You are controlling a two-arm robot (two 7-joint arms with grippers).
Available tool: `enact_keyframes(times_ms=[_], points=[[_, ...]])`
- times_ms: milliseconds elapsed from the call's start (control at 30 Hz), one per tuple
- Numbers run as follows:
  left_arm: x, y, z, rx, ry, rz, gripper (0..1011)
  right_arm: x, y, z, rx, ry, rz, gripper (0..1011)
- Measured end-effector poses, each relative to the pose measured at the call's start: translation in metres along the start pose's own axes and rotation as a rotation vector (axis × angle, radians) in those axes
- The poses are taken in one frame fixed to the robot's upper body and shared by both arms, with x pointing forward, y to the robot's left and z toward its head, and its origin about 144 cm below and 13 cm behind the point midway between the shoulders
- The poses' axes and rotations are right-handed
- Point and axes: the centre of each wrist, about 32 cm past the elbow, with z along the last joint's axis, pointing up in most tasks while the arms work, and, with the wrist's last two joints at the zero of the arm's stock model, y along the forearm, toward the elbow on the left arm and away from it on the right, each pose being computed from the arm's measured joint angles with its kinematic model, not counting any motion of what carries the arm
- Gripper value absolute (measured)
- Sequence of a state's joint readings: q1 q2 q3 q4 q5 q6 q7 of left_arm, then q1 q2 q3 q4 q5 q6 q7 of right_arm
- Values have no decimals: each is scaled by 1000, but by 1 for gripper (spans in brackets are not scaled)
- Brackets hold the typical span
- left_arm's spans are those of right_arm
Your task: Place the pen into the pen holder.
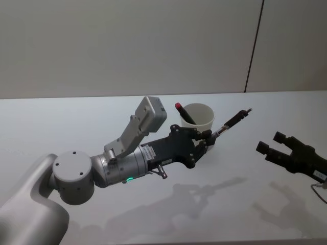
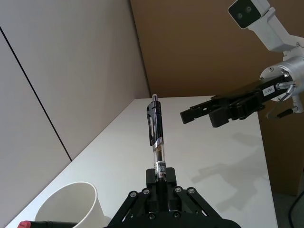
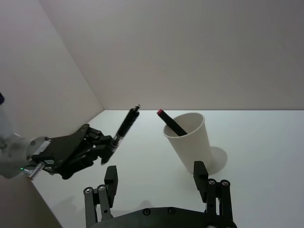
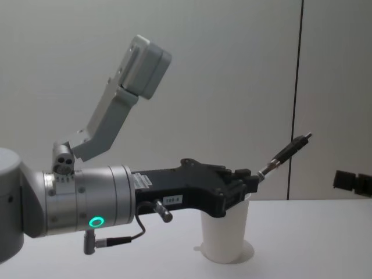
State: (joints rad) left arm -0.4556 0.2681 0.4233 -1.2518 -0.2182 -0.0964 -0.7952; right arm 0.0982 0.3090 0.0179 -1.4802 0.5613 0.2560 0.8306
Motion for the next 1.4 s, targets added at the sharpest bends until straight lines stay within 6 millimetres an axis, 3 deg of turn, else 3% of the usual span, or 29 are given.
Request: enact_keyframes(times_ms=[1400], points=[[0,0,0,0,0,0,129,-15,51,-27,83,301,116,1001]])
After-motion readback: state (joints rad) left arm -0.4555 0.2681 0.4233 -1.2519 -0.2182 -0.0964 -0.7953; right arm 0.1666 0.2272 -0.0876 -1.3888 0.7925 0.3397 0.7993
